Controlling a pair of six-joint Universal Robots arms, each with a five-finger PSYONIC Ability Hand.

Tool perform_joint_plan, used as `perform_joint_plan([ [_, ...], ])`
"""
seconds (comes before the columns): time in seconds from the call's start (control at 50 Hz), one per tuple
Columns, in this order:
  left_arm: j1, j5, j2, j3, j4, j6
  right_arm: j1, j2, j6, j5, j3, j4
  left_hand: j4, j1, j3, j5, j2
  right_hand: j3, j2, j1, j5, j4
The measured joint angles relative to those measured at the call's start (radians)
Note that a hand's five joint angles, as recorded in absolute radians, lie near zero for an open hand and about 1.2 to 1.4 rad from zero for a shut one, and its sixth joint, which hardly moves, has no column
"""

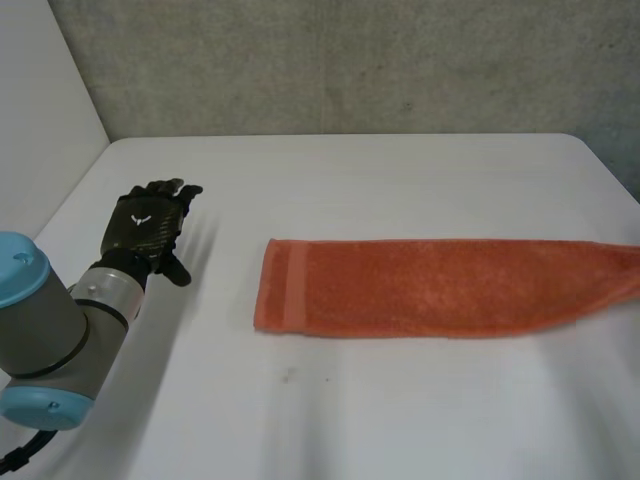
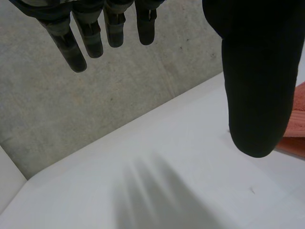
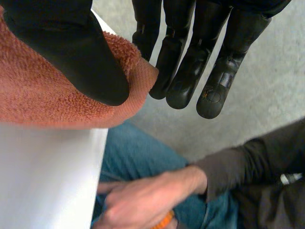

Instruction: Fold the laundry

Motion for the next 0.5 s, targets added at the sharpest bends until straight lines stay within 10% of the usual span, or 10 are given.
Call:
perform_joint_plan([
  [0.5,-0.006,-0.002,0.008,-0.003,-0.001,-0.004,1.001,0.206,0.061,-0.276,-0.167,-0.080,0.000,0.000,0.000,0.000,0.000,0.004,0.001,0.006,0.003,0.002],
])
